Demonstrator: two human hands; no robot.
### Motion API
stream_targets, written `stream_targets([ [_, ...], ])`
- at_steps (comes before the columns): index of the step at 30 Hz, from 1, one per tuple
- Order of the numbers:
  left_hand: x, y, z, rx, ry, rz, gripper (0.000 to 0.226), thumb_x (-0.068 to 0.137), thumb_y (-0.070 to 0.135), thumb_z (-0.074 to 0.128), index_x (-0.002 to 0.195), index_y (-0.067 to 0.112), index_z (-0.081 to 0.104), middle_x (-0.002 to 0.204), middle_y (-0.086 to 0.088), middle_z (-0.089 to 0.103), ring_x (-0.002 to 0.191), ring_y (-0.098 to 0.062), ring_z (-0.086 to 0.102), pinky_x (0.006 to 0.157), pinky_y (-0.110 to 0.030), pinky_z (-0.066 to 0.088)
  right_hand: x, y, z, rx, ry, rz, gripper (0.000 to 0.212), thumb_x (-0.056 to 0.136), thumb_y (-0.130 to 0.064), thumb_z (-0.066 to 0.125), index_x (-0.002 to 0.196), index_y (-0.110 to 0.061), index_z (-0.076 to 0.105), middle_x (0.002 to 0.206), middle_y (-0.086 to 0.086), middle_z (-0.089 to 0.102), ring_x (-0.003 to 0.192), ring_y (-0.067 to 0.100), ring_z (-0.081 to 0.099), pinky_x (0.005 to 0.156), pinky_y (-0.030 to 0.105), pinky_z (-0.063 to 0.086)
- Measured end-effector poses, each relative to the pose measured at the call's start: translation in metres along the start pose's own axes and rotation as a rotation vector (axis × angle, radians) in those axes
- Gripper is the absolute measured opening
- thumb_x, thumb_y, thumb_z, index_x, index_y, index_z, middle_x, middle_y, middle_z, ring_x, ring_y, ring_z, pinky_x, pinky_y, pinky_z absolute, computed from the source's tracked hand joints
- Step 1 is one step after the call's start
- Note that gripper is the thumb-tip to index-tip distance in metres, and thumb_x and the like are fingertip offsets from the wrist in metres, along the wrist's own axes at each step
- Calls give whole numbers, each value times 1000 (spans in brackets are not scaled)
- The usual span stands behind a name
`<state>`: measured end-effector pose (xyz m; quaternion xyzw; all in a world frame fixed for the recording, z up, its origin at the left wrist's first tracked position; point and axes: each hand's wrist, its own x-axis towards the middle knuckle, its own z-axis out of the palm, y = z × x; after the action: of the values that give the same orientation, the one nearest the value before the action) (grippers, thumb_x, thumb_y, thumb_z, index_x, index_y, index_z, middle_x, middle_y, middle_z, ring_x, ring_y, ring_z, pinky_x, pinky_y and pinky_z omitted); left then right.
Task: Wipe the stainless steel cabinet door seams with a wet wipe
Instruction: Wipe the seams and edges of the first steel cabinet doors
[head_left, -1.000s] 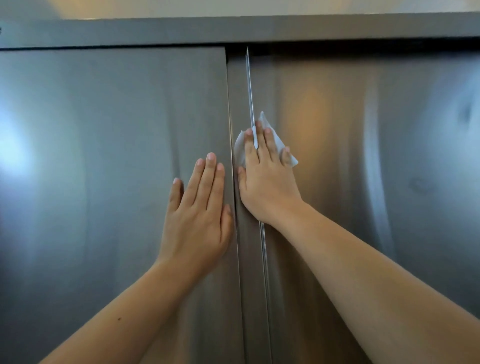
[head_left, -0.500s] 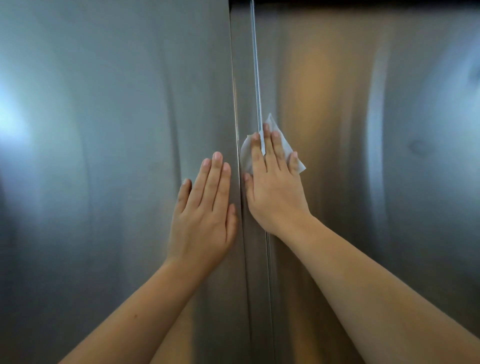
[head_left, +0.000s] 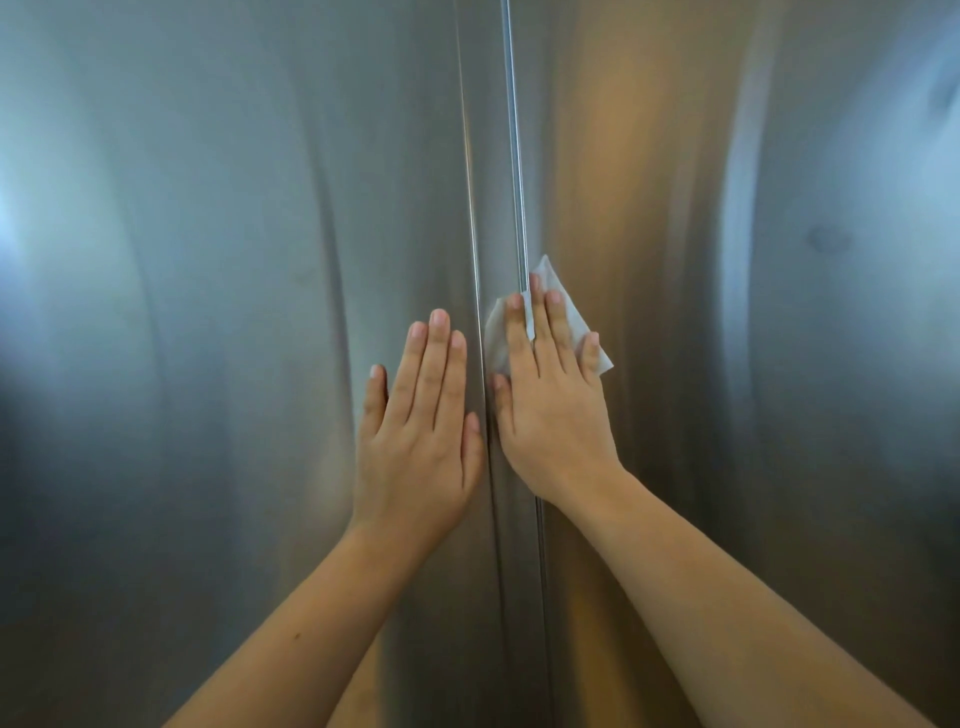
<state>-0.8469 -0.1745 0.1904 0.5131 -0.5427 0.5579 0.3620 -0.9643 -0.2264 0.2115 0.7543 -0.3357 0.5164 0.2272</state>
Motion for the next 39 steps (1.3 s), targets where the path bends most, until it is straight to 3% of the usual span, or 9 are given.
stream_targets([
  [9,-27,10,-1,-21,-41,-31,56,91,23,28,142,1,29,149,-15,26,138,-29,24,111,-48,16,-50,0,19,-1,63,-1,53,98,-28,24,145,-7,11,154,13,11,142,29,7,111,46,9],
  [13,-53,12,-3,-12,-91,-13,57,90,23,31,142,1,28,150,-15,25,139,-28,23,111,-49,15,-69,0,28,0,88,-3,51,99,-28,22,144,-7,16,153,13,15,141,29,11,109,50,6],
  [18,-73,17,-9,-43,-161,-31,57,90,22,32,143,3,25,151,-13,21,139,-27,20,111,-48,9,-102,-4,39,57,69,48,53,96,-19,42,144,-5,25,153,14,20,142,29,11,111,48,5],
  [24,-86,22,-13,-70,-207,-57,57,90,23,30,143,3,24,150,-14,21,139,-28,20,111,-48,8,-89,-3,32,-4,39,29,50,99,-27,24,144,-9,14,153,14,17,142,29,8,111,49,5],
  [27,-85,24,-14,-84,-213,-74,56,90,23,31,142,2,25,150,-14,22,139,-29,20,110,-51,12,-74,-3,31,9,64,45,51,99,-25,28,145,-10,11,154,13,13,142,27,5,111,47,-1],
  [39,-110,32,-19,-86,-319,-81,57,90,25,29,142,3,25,150,-14,22,138,-31,23,108,-55,14,-139,-4,51,31,42,48,50,98,-24,34,143,-4,24,152,16,19,141,31,12,111,50,8],
])
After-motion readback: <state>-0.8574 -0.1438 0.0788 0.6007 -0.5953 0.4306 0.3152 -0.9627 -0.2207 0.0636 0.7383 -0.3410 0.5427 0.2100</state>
